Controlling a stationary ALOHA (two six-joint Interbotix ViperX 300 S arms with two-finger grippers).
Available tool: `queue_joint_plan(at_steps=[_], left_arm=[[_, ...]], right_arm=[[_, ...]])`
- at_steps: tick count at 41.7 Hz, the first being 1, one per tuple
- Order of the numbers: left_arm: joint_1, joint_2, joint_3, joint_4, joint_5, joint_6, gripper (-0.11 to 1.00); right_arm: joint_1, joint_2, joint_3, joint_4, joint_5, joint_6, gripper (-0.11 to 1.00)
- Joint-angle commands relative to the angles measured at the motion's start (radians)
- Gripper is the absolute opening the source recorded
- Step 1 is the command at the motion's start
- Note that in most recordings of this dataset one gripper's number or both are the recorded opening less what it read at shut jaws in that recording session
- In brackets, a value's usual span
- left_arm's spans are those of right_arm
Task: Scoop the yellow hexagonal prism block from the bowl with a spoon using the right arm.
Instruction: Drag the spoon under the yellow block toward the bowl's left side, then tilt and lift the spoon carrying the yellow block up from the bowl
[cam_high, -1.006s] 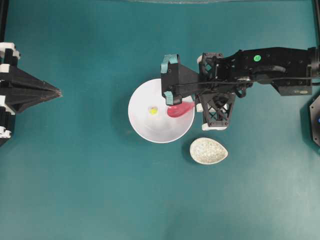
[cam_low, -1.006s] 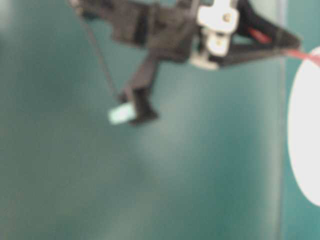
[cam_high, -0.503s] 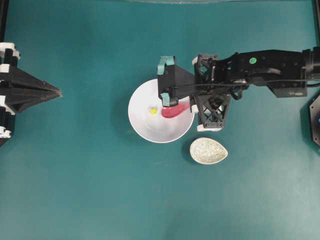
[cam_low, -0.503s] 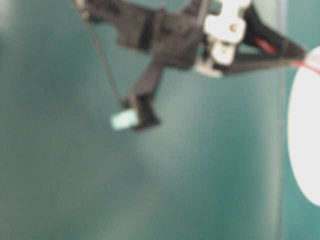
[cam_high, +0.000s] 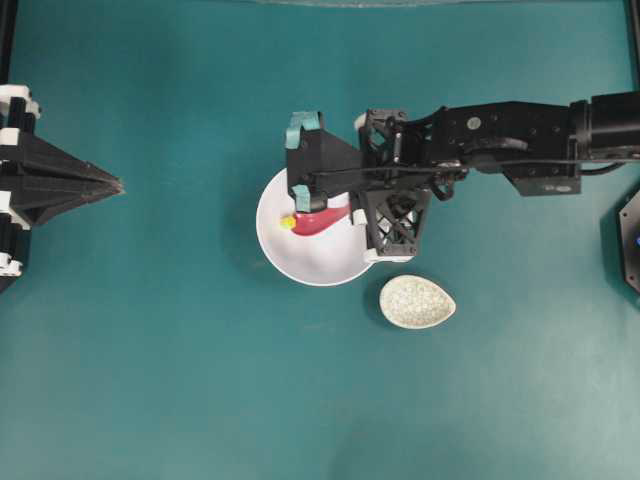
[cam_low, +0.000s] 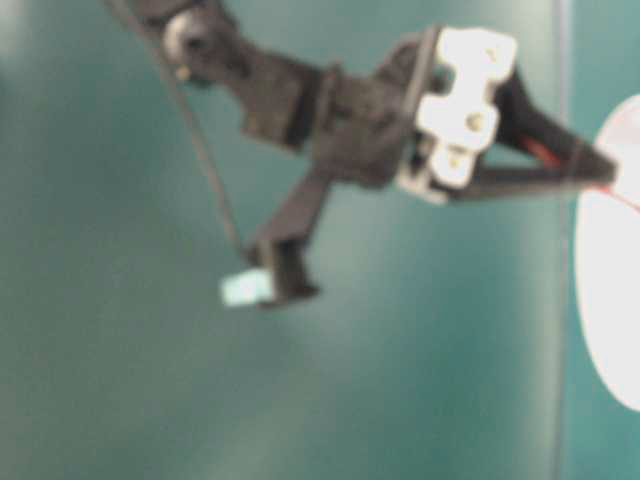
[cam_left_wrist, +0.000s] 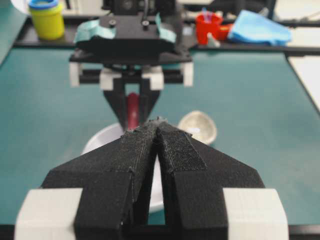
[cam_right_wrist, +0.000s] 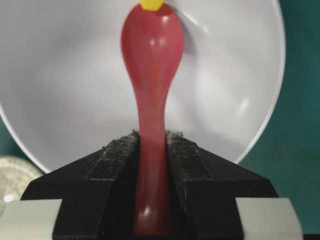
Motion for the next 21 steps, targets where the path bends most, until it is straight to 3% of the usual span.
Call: queue_joint_plan(at_steps=[1, 21], left_arm=[[0.003, 0.009, -0.026, 0.002, -0.009, -0.002, 0.03], [0.003, 0.009, -0.028, 0.002, -0.011, -0.002, 0.03]], right_arm=[[0.003, -0.008, -0.041, 0.005, -0.015, 0.005, 0.22], [0.005, -0.003, -0.054, 0.031, -0.066, 0.017, 0.22]])
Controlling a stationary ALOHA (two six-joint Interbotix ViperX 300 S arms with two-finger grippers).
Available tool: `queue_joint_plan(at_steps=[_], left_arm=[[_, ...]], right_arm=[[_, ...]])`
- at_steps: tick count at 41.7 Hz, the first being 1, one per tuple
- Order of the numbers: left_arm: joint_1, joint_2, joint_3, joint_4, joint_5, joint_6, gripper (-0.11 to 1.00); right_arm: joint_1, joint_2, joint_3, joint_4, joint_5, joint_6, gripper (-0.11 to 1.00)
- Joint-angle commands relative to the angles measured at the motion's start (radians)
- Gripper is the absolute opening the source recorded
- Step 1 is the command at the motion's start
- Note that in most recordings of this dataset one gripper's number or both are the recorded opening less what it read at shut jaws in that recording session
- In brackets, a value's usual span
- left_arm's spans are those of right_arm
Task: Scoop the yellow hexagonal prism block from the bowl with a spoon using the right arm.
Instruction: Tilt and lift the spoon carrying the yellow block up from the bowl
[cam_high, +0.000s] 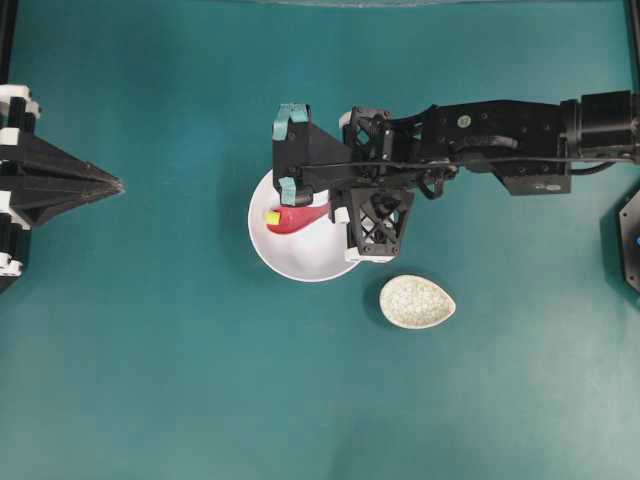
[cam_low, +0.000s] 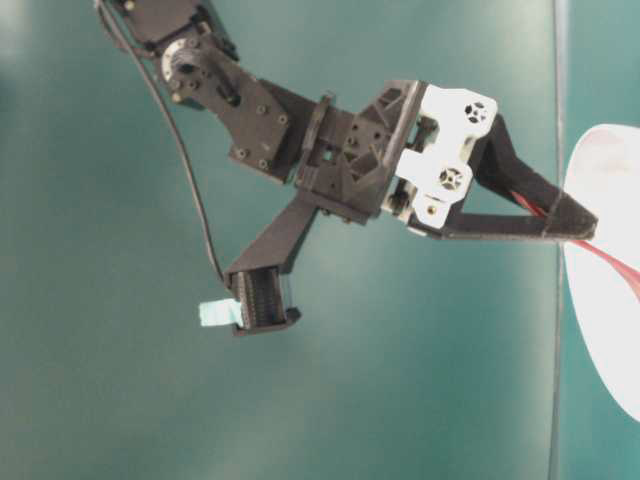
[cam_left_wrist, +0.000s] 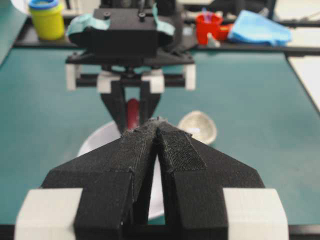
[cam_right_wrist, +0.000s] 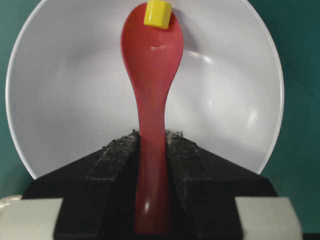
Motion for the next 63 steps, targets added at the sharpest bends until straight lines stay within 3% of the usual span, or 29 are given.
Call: queue_joint_plan(at_steps=[1, 18, 25, 39, 53, 63], left_arm=[[0.002, 0.009, -0.026, 0.003, -0.012, 0.0, 0.03], [0.002, 0.009, -0.028, 0.003, -0.012, 0.0, 0.03], [0.002, 0.009, -0.028, 0.003, -0.012, 0.0, 0.03], [0.002, 0.009, -0.028, 0.003, -0.012, 0.0, 0.03], [0.002, 0.009, -0.026, 0.003, -0.012, 0.0, 0.03], [0.002, 0.009, -0.026, 0.003, -0.012, 0.0, 0.03]], right_arm=[[0.003, -0.018, -0.023, 0.005, -0.009, 0.002, 0.22], [0.003, -0.057, -0.005, 0.009, -0.021, 0.005, 0.22], [0.003, -0.092, 0.035, 0.031, -0.098, 0.006, 0.22], [0.003, -0.206, 0.184, 0.055, -0.321, 0.058, 0.22], [0.003, -0.379, 0.39, 0.051, -0.551, 0.058, 0.22], [0.005, -0.492, 0.492, 0.049, -0.589, 0.057, 0.22]])
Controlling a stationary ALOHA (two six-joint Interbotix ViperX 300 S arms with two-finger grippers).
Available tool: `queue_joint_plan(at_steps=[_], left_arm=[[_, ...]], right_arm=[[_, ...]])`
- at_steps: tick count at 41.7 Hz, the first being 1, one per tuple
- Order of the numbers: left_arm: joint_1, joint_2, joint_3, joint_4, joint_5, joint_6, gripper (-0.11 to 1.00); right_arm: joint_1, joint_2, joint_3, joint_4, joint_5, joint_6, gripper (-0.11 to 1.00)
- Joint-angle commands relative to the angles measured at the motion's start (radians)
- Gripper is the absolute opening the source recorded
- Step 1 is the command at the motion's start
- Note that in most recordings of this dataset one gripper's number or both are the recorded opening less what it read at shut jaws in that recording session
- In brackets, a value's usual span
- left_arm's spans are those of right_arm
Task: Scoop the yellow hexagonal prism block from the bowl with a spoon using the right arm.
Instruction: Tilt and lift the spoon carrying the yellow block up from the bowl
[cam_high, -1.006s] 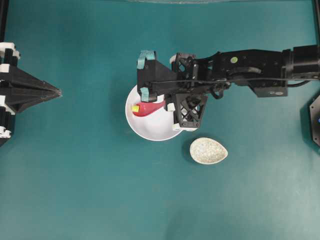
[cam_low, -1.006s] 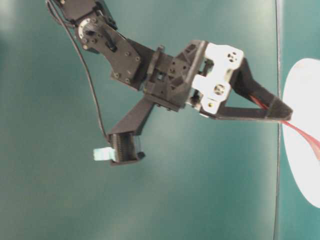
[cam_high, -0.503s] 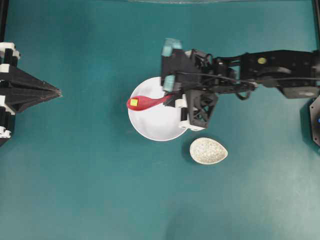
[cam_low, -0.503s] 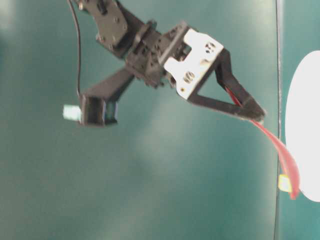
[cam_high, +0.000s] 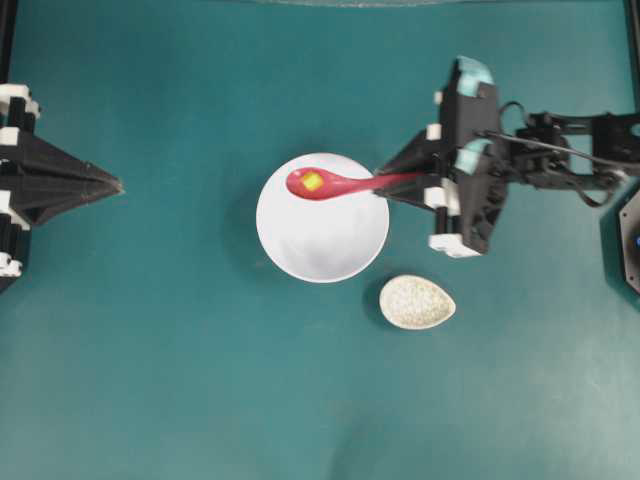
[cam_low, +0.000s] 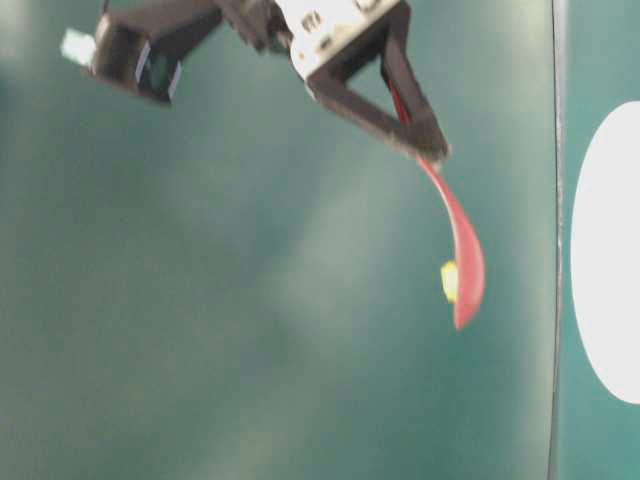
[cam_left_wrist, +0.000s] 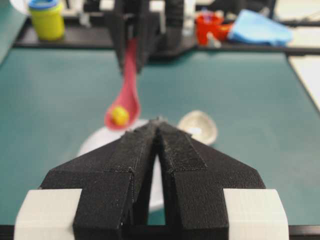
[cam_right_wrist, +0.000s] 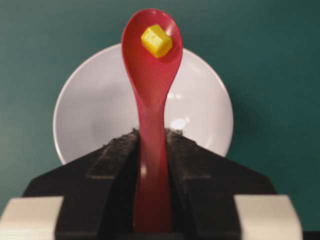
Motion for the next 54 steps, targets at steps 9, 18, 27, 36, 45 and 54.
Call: queue_joint_plan(at_steps=[9, 18, 27, 36, 45, 54], left_arm=[[0.002, 0.009, -0.028, 0.002, -0.011, -0.002, 0.03], [0.002, 0.009, -0.028, 0.002, -0.011, -0.003, 0.03], [0.002, 0.009, -0.026, 0.002, -0.011, -0.003, 0.03], [0.002, 0.009, -0.028, 0.002, -0.011, -0.003, 0.03], [0.002, 0.009, -0.026, 0.002, -0.011, -0.003, 0.03], [0.002, 0.009, -0.026, 0.002, -0.011, -0.003, 0.03]], right_arm=[[0.002, -0.091, 0.034, -0.002, -0.011, -0.002, 0.22], [0.002, -0.087, 0.032, -0.002, -0.012, -0.003, 0.22], [0.017, -0.086, 0.031, -0.014, -0.008, -0.014, 0.22], [0.018, -0.081, 0.026, -0.094, 0.003, -0.025, 0.22], [0.018, -0.081, 0.026, -0.11, 0.003, -0.025, 0.22], [0.017, -0.081, 0.025, -0.11, -0.002, -0.025, 0.22]])
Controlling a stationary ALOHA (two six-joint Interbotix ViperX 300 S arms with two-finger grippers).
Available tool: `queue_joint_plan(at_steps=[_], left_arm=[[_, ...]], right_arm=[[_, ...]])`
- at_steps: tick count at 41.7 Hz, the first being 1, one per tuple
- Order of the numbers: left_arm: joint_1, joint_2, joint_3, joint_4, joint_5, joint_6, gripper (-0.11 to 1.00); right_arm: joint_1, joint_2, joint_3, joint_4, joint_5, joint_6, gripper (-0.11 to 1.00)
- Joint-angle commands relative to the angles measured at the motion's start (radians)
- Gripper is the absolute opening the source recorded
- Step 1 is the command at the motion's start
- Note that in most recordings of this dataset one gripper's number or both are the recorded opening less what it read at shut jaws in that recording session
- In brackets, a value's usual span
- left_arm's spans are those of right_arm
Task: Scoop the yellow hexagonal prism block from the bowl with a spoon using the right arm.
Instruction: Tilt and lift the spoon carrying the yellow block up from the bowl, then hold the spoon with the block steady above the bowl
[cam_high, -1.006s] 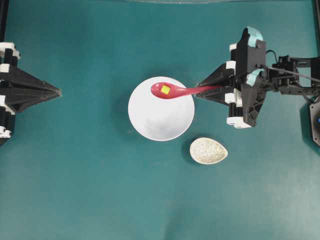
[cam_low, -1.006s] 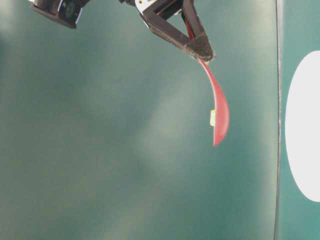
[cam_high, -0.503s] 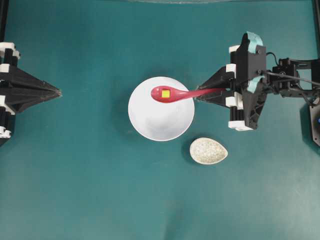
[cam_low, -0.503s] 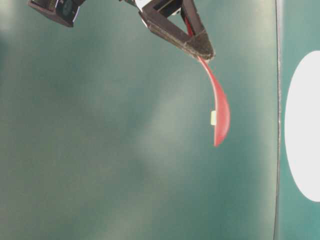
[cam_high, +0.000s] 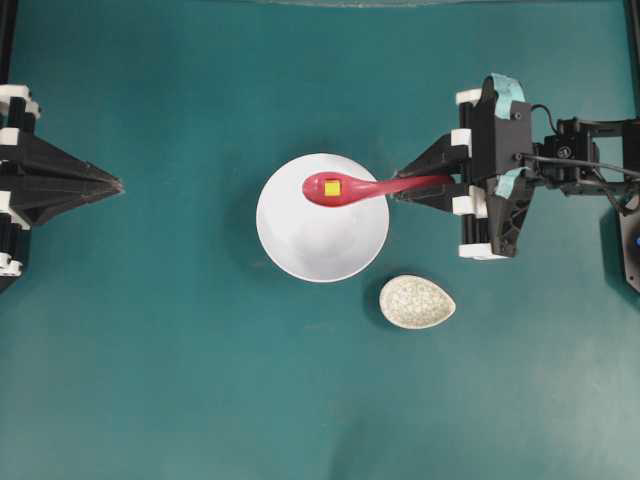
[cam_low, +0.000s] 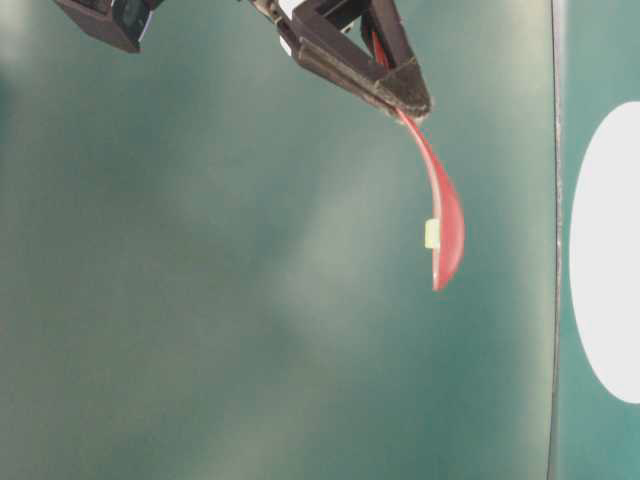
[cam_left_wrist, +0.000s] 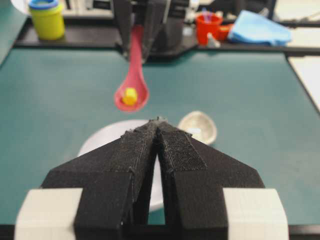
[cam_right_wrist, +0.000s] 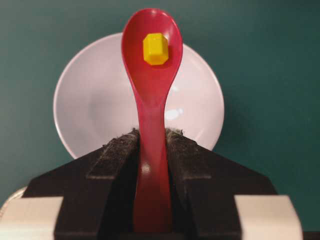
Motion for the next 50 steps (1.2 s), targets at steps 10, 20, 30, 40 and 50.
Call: queue_joint_plan(at_steps=[10, 20, 30, 40, 50], left_arm=[[0.0, 0.008, -0.026, 0.002, -0.011, -0.002, 0.03], [0.002, 0.008, -0.026, 0.002, 0.002, -0.002, 0.03], [0.002, 0.008, -0.026, 0.002, 0.037, -0.018, 0.03], [0.002, 0.008, -0.026, 0.002, 0.066, -0.026, 0.03], [0.002, 0.008, -0.026, 0.002, 0.061, -0.032, 0.03]], right_arm=[[0.003, -0.011, -0.021, -0.003, -0.005, -0.002, 0.22], [0.003, -0.011, -0.023, -0.003, -0.003, 0.0, 0.22], [0.002, -0.011, -0.026, -0.003, -0.005, 0.002, 0.22], [0.003, -0.011, -0.037, -0.002, -0.006, 0.009, 0.22], [0.003, -0.011, -0.04, -0.002, -0.003, 0.008, 0.22]])
